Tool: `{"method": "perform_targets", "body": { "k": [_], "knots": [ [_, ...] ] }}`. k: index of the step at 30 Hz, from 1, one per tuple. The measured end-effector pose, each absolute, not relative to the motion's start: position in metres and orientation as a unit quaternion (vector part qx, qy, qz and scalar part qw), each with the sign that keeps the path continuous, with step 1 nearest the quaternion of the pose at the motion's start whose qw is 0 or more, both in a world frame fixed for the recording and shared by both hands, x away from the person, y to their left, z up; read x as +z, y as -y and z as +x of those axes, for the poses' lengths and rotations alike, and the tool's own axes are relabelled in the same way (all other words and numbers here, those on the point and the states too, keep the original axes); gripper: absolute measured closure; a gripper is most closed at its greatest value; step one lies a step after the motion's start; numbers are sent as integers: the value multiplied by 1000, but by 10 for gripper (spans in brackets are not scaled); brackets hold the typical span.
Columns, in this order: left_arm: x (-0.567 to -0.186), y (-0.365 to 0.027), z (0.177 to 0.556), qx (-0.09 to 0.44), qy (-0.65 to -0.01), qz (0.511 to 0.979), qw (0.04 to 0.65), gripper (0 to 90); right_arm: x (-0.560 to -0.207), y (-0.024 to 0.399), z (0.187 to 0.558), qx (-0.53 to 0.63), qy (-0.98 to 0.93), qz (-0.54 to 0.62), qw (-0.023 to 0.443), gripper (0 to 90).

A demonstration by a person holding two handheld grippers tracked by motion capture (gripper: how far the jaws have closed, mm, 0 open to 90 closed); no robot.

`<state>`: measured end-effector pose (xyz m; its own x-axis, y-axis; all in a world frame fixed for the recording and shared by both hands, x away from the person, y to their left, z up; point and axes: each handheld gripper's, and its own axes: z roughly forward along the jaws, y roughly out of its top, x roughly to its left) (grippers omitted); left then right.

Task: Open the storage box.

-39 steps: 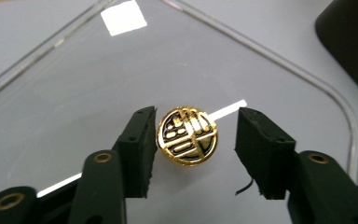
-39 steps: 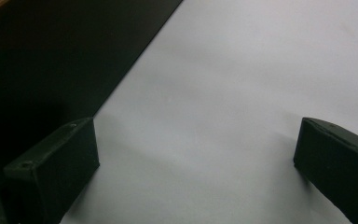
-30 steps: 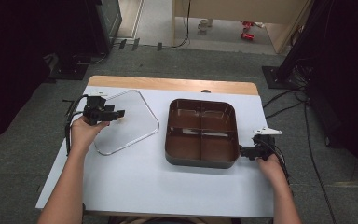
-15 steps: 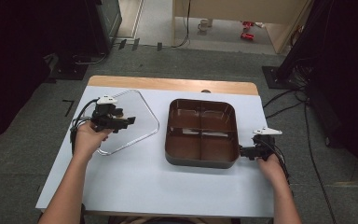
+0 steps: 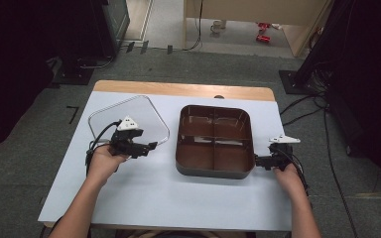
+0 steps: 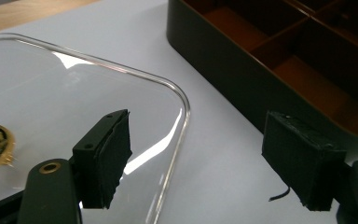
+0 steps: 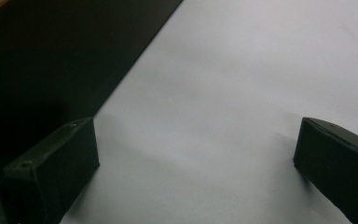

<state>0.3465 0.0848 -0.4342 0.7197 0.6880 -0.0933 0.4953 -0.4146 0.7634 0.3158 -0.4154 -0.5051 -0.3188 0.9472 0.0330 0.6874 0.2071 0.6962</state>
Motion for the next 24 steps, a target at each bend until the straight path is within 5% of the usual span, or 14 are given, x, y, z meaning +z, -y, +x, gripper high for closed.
{"method": "perform_targets", "body": {
  "k": [24],
  "knots": [
    [-476,-37,310,86,-286,879,372,236,-505,415,316,314,-749,545,207,0]
  ]
}}
